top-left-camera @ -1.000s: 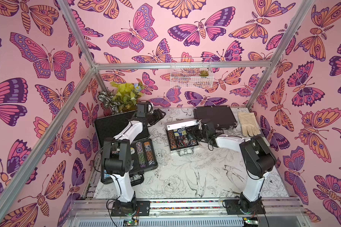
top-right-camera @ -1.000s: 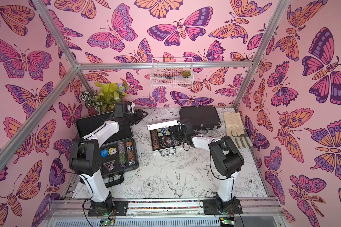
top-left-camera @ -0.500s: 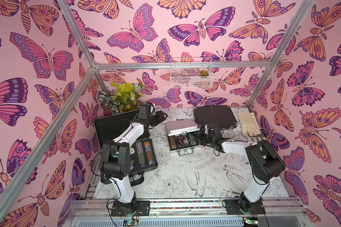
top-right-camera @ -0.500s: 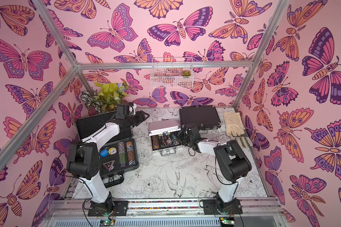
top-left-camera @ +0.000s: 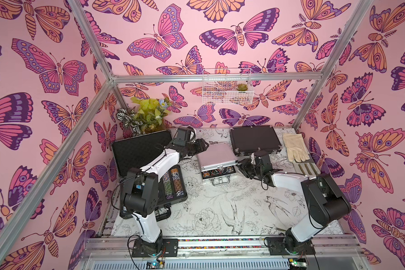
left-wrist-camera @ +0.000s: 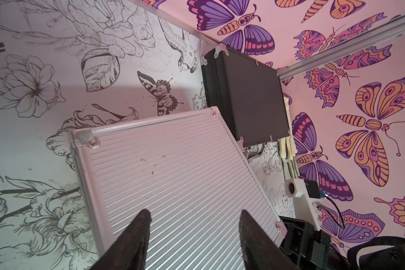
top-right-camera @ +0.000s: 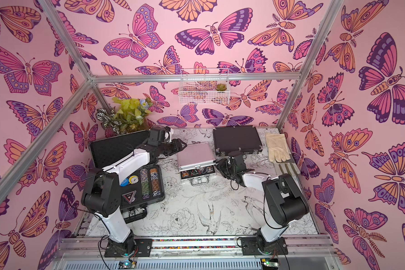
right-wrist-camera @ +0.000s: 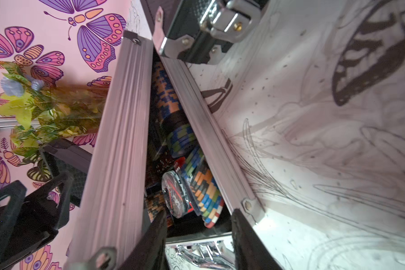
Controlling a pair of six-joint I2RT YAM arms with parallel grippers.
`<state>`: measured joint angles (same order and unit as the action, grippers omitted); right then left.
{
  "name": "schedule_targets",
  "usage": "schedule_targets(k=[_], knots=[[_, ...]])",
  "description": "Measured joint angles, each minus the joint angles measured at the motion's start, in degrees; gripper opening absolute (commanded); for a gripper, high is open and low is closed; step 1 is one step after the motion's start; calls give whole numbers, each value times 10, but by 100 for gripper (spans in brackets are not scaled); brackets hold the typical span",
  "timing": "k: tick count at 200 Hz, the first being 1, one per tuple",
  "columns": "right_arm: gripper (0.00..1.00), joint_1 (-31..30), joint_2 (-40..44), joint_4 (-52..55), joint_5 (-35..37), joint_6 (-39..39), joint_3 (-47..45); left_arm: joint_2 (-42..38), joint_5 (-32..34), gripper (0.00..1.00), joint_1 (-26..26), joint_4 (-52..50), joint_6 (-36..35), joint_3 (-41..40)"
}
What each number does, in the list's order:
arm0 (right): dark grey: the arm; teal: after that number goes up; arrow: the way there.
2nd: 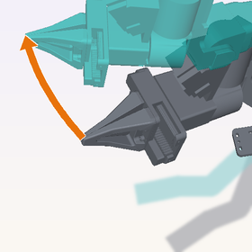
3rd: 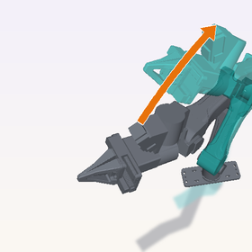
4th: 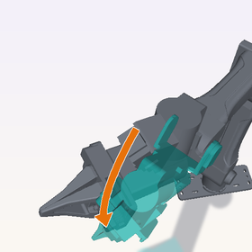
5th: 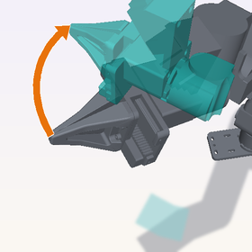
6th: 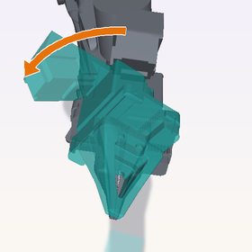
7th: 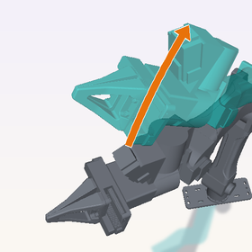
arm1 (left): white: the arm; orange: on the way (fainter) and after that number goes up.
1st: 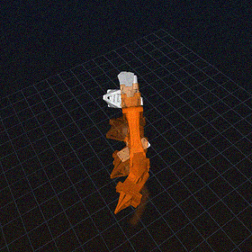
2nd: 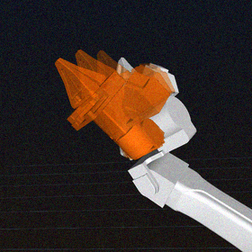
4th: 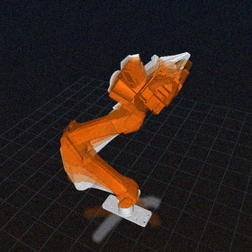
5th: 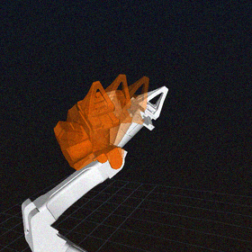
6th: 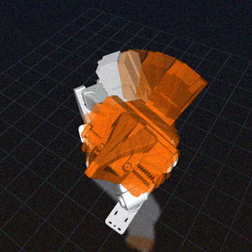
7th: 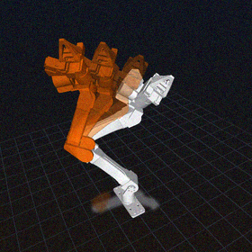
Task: Close the poker set cases
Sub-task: Close the lid of the poker set case.
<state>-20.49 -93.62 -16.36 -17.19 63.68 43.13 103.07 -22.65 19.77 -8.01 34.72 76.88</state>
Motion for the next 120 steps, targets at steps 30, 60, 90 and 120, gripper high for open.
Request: schedule_targets(k=[30,60,90,120], knots=[[48,3,25,23,8,-24,-34,0,10,61,30,-10,-13,-2],[48,3,54,36,15,-38,-68,0,20,61,60,-12,-22,-14],[49,3,67,36,15,-46,-84,0,45,61,87,-19,-31,-37],[49,2,75,33,15,-55,-95,1,66,61,106,-26,-37,-72]])
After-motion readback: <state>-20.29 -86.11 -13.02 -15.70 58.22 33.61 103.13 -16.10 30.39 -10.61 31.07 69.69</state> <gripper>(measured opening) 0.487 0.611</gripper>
